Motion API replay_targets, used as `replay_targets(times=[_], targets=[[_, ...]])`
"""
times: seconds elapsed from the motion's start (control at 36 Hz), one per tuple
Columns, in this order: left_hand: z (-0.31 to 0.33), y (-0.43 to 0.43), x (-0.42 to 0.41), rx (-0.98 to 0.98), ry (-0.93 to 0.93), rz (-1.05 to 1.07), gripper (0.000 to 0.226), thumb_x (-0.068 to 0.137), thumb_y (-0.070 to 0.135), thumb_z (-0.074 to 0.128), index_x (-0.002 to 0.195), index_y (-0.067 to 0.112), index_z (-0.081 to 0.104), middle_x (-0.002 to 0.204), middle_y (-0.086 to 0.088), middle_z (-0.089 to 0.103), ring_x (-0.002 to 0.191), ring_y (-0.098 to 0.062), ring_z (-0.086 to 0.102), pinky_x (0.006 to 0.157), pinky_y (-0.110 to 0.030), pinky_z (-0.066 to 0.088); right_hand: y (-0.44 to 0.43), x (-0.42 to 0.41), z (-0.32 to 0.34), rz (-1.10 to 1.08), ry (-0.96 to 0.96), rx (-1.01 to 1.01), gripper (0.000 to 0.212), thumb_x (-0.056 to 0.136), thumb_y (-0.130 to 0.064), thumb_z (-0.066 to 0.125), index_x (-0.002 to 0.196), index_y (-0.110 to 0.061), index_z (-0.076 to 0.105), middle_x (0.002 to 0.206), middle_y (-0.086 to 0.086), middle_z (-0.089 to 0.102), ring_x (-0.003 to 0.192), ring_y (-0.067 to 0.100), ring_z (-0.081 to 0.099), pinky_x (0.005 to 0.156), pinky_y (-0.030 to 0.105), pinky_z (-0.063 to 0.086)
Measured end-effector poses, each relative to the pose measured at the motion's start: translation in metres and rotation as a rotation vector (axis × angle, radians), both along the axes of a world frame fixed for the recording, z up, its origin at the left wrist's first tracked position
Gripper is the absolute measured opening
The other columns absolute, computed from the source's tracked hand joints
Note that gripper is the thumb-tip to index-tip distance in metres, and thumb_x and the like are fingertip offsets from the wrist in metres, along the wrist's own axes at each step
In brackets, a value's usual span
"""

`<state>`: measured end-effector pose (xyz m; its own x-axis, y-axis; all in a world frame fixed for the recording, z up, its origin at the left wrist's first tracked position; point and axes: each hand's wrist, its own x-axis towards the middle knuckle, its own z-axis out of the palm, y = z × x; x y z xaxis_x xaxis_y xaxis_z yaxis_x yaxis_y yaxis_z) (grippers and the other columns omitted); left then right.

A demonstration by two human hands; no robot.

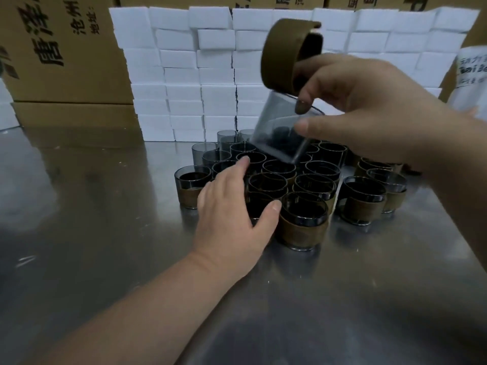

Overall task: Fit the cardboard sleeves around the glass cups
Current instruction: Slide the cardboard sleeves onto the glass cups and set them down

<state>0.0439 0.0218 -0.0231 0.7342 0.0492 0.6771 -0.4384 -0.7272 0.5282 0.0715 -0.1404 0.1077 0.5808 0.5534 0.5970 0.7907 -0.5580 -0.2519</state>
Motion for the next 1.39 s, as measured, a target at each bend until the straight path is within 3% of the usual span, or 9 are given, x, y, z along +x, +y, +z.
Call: replay_targets(times=[0.19,0.31,0.39,0.5,0.67,0.86,1.03,1.17,1.39], targets=[[0.001,0.001,0.0,-0.29,-0.17,-0.07,0.073,0.064,0.056,0.059,0.127,0.037,0.027,0.129,0.001,0.043,0.124,-0.018,0.043,0.103,-0.046,0.037,0.012,-0.014,-0.005,0.208,0.311,-0.049,0.012,0.072,-0.033,0.061,0.073,-0.022,0.058,0.122,-0.02,0.055,0.113,-0.004,0.053,0.101,0.029,0.042],[-0.002,0.003,0.0,-0.254,-0.207,-0.112,0.076,0.066,0.053,0.061,0.128,0.044,0.017,0.131,0.005,0.037,0.12,-0.007,0.043,0.104,-0.031,0.036,0.011,-0.008,-0.011,0.128,0.298,-0.067,0.035,0.072,-0.045,0.059,0.073,-0.011,0.048,0.113,0.012,0.061,0.096,0.03,0.06,0.086,0.052,0.048],[-0.004,0.003,0.002,-0.238,-0.193,-0.105,0.072,0.068,0.054,0.059,0.129,0.037,0.022,0.123,0.013,0.037,0.113,0.001,0.044,0.099,-0.016,0.035,0.01,-0.003,-0.013,0.053,0.262,-0.038,0.041,0.078,-0.054,0.056,0.07,-0.014,0.046,0.089,0.011,0.064,0.068,0.023,0.054,0.063,0.028,0.045],[-0.003,0.003,0.003,-0.299,-0.14,-0.107,0.065,0.063,0.055,0.062,0.115,0.053,0.024,0.117,0.028,0.04,0.117,-0.007,0.048,0.101,-0.027,0.041,0.009,-0.002,-0.012,-0.148,0.1,0.003,0.033,0.07,-0.05,0.054,0.062,-0.019,0.047,0.053,-0.009,0.045,0.045,0.0,0.04,0.041,0.012,0.029],[-0.002,0.001,0.004,-0.207,-0.206,-0.01,0.07,0.06,0.051,0.063,0.12,0.037,0.03,0.111,0.03,0.033,0.111,-0.009,0.046,0.098,-0.023,0.037,0.011,-0.009,-0.008,-0.142,-0.008,0.231,0.037,0.069,-0.031,0.073,0.07,-0.026,0.036,0.065,-0.008,0.05,0.049,0.0,0.044,0.047,0.013,0.037],[0.001,0.001,0.001,-0.127,-0.282,0.032,0.067,0.067,0.044,0.056,0.126,0.029,0.029,0.117,0.008,0.032,0.117,-0.018,0.04,0.1,-0.048,0.039,0.026,-0.031,-0.027,0.071,0.227,0.703,0.017,0.077,-0.027,0.057,0.078,-0.028,0.041,0.063,-0.002,0.049,0.059,0.021,0.047,0.056,0.037,0.041],[0.002,-0.003,0.001,-0.177,-0.284,0.103,0.075,0.062,0.032,0.073,0.126,0.005,0.044,0.114,0.005,0.039,0.113,-0.023,0.043,0.097,-0.047,0.042,0.03,-0.045,-0.061,0.115,0.317,0.905,0.008,0.078,-0.02,0.052,0.075,-0.027,0.055,0.059,-0.011,0.06,0.056,0.0,0.054,0.052,0.015,0.043],[0.002,-0.005,0.001,-0.106,-0.328,0.128,0.073,0.058,0.019,0.08,0.12,-0.002,0.048,0.116,-0.013,0.053,0.111,-0.024,0.042,0.094,-0.048,0.042,0.034,-0.05,-0.082,0.119,0.26,0.835,0.033,0.077,-0.011,0.052,0.081,-0.039,0.069,0.082,-0.022,0.068,0.085,-0.007,0.062,0.072,0.007,0.044],[0.003,-0.004,-0.001,0.023,-0.484,0.103,0.053,0.074,0.031,0.058,0.12,0.014,0.037,0.119,-0.015,0.053,0.113,-0.022,0.043,0.101,-0.031,0.03,0.039,-0.049,-0.092,0.085,0.275,0.84,0.037,0.078,-0.017,0.05,0.09,-0.047,0.068,0.1,-0.018,0.059,0.099,-0.008,0.055,0.083,0.006,0.04]])
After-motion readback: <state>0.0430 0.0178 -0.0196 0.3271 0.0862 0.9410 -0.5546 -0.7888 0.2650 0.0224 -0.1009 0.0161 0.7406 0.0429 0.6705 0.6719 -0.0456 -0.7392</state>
